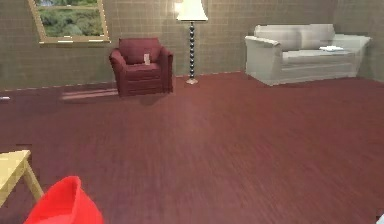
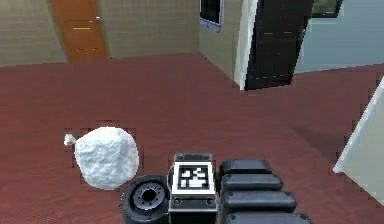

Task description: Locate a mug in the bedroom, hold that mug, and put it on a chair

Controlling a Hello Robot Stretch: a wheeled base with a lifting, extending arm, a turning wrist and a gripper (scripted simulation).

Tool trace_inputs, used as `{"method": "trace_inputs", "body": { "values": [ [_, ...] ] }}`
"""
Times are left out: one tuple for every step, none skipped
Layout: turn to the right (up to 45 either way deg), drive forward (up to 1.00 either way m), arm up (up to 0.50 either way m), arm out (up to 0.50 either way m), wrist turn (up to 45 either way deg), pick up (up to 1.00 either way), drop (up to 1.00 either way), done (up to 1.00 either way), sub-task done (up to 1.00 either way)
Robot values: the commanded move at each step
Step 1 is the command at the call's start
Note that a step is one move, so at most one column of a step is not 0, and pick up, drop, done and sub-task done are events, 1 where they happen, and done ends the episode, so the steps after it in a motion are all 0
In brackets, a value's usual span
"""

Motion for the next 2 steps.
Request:
{"method": "trace_inputs", "body": {
  "values": [
    [-45.0, 0.0, 0.0, 0.0, 0.0, 0.0, 0.0, 0.0, 0.0],
    [-12.0, 0.0, 0.0, 0.0, 0.0, 0.0, 0.0, 0.0, 0.0]
  ]
}}
